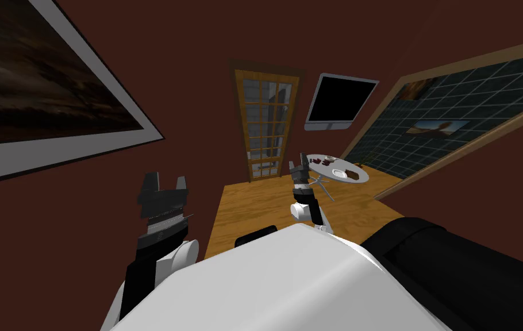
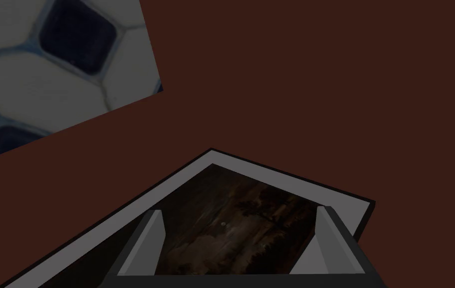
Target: Pull the door open
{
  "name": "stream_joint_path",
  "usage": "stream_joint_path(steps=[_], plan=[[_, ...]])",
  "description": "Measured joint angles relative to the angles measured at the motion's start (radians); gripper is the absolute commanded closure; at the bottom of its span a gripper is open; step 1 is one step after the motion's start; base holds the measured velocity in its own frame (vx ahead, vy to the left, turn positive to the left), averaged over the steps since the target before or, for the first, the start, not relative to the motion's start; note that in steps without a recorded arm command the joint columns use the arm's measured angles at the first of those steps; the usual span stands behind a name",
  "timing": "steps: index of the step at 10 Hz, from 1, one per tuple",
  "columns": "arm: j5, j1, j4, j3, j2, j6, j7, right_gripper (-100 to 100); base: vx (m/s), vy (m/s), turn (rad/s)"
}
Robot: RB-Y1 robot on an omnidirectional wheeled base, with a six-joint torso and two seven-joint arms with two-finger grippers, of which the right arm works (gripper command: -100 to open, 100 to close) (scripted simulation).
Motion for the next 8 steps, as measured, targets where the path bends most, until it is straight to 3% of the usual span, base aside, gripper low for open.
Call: stream_joint_path(steps=[3, 8], plan=[[-0.027, -0.024, 0.074, -0.006, -0.027, -0.026, -0.052, -100, 0.137, 0.007, 0.086], [-0.061, -0.06, 0.171, -0.005, -0.05, -0.051, -0.124, -100, 0.099, 0.002, 0.055]])
